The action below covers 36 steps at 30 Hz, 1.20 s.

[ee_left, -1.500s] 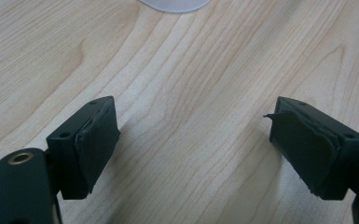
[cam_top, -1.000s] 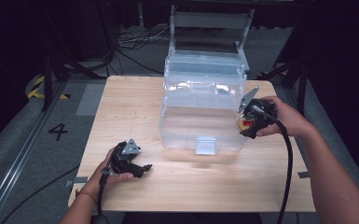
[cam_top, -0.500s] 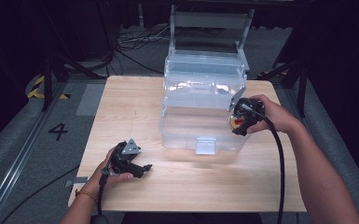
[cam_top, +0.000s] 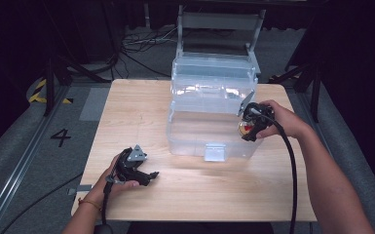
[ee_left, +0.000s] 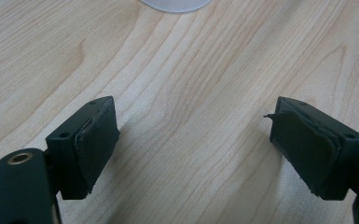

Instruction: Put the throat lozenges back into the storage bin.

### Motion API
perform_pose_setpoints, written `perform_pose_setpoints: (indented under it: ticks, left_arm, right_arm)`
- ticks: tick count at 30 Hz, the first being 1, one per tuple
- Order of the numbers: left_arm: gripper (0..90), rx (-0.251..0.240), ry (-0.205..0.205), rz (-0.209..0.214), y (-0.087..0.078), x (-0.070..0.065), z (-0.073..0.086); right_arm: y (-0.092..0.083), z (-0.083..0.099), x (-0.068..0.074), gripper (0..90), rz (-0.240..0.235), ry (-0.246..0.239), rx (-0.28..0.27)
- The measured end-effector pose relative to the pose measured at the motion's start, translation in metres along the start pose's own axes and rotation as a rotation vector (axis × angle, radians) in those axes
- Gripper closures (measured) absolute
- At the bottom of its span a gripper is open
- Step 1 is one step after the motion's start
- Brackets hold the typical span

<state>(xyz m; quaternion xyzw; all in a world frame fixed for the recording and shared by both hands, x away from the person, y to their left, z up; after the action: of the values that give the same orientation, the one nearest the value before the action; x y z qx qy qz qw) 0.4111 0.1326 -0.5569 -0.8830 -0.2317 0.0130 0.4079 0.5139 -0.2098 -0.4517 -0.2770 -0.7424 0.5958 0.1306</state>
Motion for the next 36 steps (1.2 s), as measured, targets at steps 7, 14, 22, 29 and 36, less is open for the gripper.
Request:
perform_pose_setpoints:
  ticks: [7, 14, 22, 29, 36]
  left_arm:
    - [15.7, 0.001, 0.0, 0.0, 0.0, 0.0, 0.0]
    - [15.6, 0.002, -0.001, 0.0, 0.0, 0.0, 0.0]
    - [15.6, 0.0, 0.0, 0.0, 0.0, 0.0, 0.0]
    - [15.6, 0.0, 0.001, -0.001, 0.0, 0.0, 0.0]
    - [15.6, 0.001, 0.0, 0.0, 0.0, 0.0, 0.0]
  right_arm:
    - [0.011, 0.004, 0.0, 20.5, 0.006, -0.023, 0.011]
    - [0.017, 0.011, -0.004, 20.5, 0.0, 0.006, 0.037]
    - [0.019, 0.012, -0.002, 20.4, -0.013, -0.004, 0.04]
    - [0.022, 0.013, -0.001, 20.4, -0.012, 0.01, 0.017]
    - [0.022, 0.012, -0.003, 20.2, -0.007, 0.017, -0.002]
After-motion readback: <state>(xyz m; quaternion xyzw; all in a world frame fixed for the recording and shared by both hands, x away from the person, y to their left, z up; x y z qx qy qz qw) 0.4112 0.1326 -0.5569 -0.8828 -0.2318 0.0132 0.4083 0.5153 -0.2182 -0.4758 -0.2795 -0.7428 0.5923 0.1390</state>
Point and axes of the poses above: each handheld gripper's, and its own axes: y roughly forward along the jaws, z roughly out of its underside, x roughly to its left, the point moved 10 cm from there along y, roughly forward along the jaws, and after that the axes turned 15 degrees about y, right-handed, at the moved point
